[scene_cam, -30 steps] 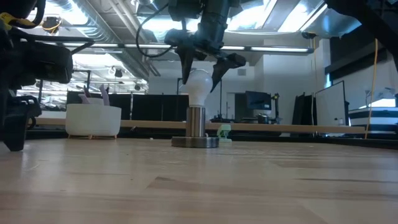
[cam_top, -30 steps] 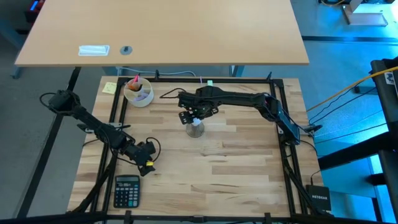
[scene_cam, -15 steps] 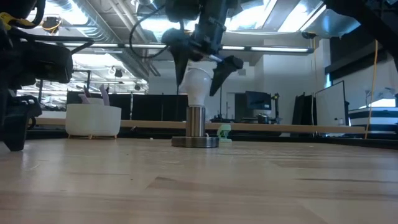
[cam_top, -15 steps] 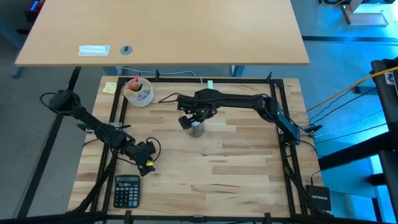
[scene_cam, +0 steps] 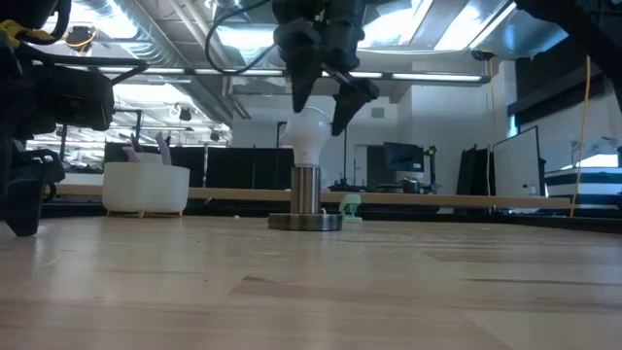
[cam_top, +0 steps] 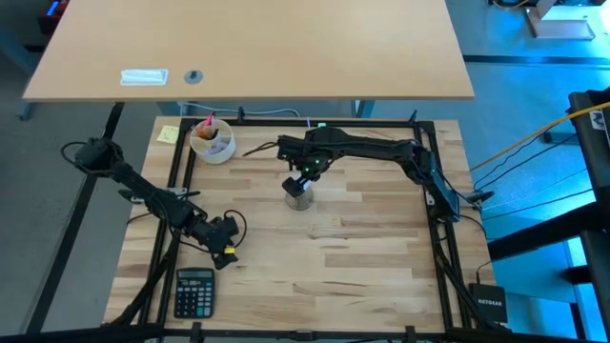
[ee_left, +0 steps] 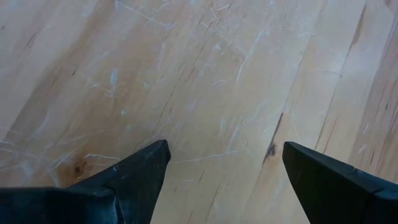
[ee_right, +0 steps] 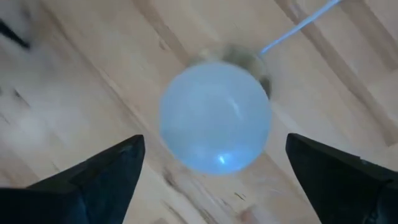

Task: Screw lightbulb
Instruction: Insert the lightbulb into the lamp

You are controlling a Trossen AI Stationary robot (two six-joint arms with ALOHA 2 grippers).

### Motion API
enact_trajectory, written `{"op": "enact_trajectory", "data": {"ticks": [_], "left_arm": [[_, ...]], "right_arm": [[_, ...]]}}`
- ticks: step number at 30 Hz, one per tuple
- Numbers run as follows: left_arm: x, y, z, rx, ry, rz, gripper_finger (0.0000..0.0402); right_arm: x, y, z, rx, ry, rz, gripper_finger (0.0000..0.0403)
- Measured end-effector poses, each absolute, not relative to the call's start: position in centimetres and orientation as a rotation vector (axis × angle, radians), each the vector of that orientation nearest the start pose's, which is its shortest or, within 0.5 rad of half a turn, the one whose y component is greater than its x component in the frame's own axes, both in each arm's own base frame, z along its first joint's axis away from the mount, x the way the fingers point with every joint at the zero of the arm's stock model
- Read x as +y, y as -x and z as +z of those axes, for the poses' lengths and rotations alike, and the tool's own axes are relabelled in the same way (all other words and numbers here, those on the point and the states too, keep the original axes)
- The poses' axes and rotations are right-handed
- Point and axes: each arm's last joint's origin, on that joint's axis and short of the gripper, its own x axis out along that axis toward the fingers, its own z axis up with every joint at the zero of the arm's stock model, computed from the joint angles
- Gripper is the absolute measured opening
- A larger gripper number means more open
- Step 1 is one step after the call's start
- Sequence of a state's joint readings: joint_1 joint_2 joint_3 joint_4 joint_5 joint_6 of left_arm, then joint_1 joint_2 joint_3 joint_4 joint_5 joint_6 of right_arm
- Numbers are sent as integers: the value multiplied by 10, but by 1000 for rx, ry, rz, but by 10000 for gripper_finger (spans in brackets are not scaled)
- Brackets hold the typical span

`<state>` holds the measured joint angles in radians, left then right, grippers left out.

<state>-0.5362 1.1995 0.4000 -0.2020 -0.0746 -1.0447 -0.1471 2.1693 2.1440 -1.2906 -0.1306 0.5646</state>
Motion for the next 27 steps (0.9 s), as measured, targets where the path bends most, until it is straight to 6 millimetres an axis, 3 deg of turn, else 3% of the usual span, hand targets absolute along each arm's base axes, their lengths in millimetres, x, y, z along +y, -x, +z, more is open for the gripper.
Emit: {"op": "enact_trajectory", "data": {"ticks": [20, 27], "left_arm": [[-95, -164, 134, 1068, 694, 136, 310], [-95, -164, 134, 1068, 714, 148, 310]], "right_arm": [[-60, -436, 282, 1293, -42, 68, 400], [-61, -445, 285, 1191, 27, 141, 400]]}}
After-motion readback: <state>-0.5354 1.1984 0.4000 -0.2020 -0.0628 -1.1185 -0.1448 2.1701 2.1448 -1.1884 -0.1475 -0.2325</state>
